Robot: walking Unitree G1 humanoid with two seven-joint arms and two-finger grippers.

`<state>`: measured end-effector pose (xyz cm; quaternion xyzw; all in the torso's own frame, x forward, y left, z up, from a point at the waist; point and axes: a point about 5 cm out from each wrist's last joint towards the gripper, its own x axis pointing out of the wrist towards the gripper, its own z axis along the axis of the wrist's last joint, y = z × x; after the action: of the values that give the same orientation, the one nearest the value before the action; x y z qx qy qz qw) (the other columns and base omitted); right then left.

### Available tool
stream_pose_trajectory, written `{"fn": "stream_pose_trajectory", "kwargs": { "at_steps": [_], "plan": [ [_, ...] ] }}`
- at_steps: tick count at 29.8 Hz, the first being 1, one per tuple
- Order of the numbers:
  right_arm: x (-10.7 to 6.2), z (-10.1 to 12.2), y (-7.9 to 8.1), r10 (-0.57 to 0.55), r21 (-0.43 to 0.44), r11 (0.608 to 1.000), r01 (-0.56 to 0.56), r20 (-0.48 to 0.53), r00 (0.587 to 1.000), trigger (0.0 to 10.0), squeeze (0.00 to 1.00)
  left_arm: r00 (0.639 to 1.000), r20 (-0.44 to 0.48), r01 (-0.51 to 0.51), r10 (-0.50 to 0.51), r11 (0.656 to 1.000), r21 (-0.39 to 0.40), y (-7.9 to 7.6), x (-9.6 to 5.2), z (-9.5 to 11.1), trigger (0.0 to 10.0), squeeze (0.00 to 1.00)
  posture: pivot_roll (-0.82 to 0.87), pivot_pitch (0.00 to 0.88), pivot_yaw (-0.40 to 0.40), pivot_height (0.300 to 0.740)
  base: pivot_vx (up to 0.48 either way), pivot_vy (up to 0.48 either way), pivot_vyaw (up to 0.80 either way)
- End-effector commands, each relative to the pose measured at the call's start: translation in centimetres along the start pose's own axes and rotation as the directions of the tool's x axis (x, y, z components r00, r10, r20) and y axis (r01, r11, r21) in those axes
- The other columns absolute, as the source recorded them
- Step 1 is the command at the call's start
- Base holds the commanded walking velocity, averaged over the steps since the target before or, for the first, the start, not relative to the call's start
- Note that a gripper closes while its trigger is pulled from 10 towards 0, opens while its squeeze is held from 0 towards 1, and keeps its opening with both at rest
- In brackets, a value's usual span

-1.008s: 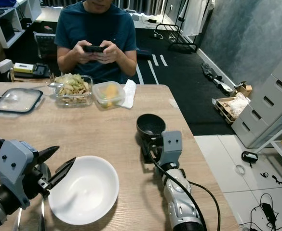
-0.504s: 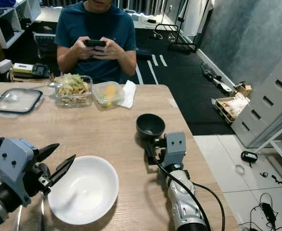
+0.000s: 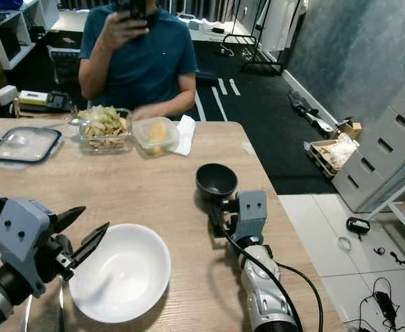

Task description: Setting the table

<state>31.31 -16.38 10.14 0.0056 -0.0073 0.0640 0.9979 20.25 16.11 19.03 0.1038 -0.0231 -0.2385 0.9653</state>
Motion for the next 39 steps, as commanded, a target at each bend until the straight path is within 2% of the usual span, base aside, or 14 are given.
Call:
{"fn": "stream_pose_trajectory", "kwargs": {
  "at_steps": [1, 2, 22, 25, 26, 27, 28, 30, 31, 33, 34, 35, 38, 39],
  "plan": [
    [-0.3, -0.3, -0.4, -0.012, 0.006, 1.000, 0.012, -0.011, 1.000, 0.8, 0.00, 1.000, -0.024, 0.000, 0.000, 1.000, -0.003, -0.1, -0.1, -0.5, 10.0, 0.00, 0.20, 0.000, -0.008, 0.740, 0.000, 0.000, 0.00],
    [-0.3, -0.3, -0.4, -0.012, 0.007, 1.000, 0.013, -0.011, 1.000, 0.0, 0.00, 1.000, -0.025, 0.000, 0.000, 1.000, -0.003, -0.1, -0.1, -0.5, 10.0, 0.00, 0.20, 0.000, -0.008, 0.740, 0.000, 0.000, 0.00],
    [-0.4, 0.0, -0.4, 0.008, 0.031, 0.999, -0.008, -0.002, 1.000, 0.0, 0.00, 0.999, -0.033, -0.004, 0.004, 1.000, 0.000, -0.1, -0.1, -0.6, 10.0, 0.00, 0.20, 0.000, -0.003, 0.740, 0.000, 0.000, 0.00],
    [-0.5, 0.1, -0.5, 0.003, 0.079, 0.997, -0.003, -0.002, 1.000, 0.0, 0.00, 0.999, -0.036, -0.002, 0.002, 1.000, 0.000, -0.1, -0.1, -0.7, 10.0, 0.00, 0.20, 0.000, 0.001, 0.740, 0.000, 0.000, 0.00],
    [-0.4, 0.4, -0.8, -0.002, 0.113, 0.994, 0.001, 0.006, 1.000, 3.5, 0.00, 0.999, -0.037, -0.002, 0.002, 1.000, 0.001, -0.1, -0.1, -0.7, 10.0, 0.00, 0.20, 0.000, 0.002, 0.740, 0.000, 0.000, 0.00],
    [-0.4, 0.4, -0.8, -0.002, 0.113, 0.994, 0.001, 0.006, 1.000, 3.5, 0.00, 0.999, -0.037, -0.002, 0.002, 1.000, 0.001, -0.1, -0.1, -0.7, 10.0, 0.00, 0.20, 0.000, 0.002, 0.740, 0.000, 0.000, 0.00],
    [-0.3, 0.8, -1.0, -0.001, 0.146, 0.989, -0.001, 0.017, 1.000, 10.0, 0.00, 0.999, -0.038, -0.002, 0.002, 1.000, 0.002, -0.1, -0.1, -0.7, 10.0, 0.00, 0.20, 0.000, 0.002, 0.740, 0.000, 0.000, 0.00],
    [-0.2, 1.4, -1.4, 0.000, 0.180, 0.984, -0.006, 0.032, 0.999, 10.0, 0.00, 0.999, -0.038, -0.002, 0.002, 1.000, 0.003, -0.1, 0.0, -0.7, 10.0, 0.00, 0.20, 0.000, 0.005, 0.740, 0.000, 0.000, 0.00],
    [-0.1, 2.3, -1.8, 0.014, 0.226, 0.974, -0.027, 0.061, 0.998, 10.0, 0.00, 0.999, -0.038, -0.002, 0.002, 1.000, 0.004, -0.1, 0.0, -0.7, 10.0, 0.00, 0.20, 0.000, 0.005, 0.740, 0.000, 0.000, 0.00],
    [-0.2, 4.4, -2.6, 0.041, 0.225, 0.972, -0.072, 0.141, 0.989, 10.0, 0.00, 0.999, -0.033, 0.000, 0.000, 1.000, 0.010, 0.1, 0.0, -0.5, 10.0, 0.00, 0.20, 0.000, 0.009, 0.740, 0.000, 0.000, 0.00],
    [-0.3, 5.4, -2.7, 0.069, 0.161, 0.982, -0.098, 0.179, 0.981, 10.0, 0.00, 1.000, -0.025, -0.002, 0.002, 1.000, 0.014, 0.3, 0.1, -0.2, 10.0, 0.00, 0.19, 0.000, 0.010, 0.740, 0.000, 0.000, 0.00],
    [-0.3, 5.4, -2.7, 0.069, 0.161, 0.982, -0.098, 0.179, 0.981, 10.0, 0.00, 1.000, -0.025, -0.002, 0.002, 1.000, 0.014, 0.3, 0.1, -0.2, 10.0, 0.00, 0.19, 0.000, 0.010, 0.740, 0.000, 0.000, 0.00],
    [-0.7, 6.5, -2.7, 0.117, 0.034, 0.991, -0.127, 0.219, 0.969, 10.0, 0.00, 1.000, -0.005, -0.010, 0.010, 1.000, 0.020, 0.9, 0.3, 0.4, 10.0, 0.00, 0.19, 0.000, 0.010, 0.740, 0.000, 0.000, 0.00],
    [-0.7, 6.6, -2.6, 0.123, 0.021, 0.991, -0.131, 0.222, 0.967, 10.0, 0.00, 1.000, -0.001, -0.011, 0.011, 1.000, 0.021, 1.0, 0.3, 0.5, 10.0, 0.00, 0.19, 0.000, 0.011, 0.740, 0.000, 0.000, 0.00]
  ]
}}
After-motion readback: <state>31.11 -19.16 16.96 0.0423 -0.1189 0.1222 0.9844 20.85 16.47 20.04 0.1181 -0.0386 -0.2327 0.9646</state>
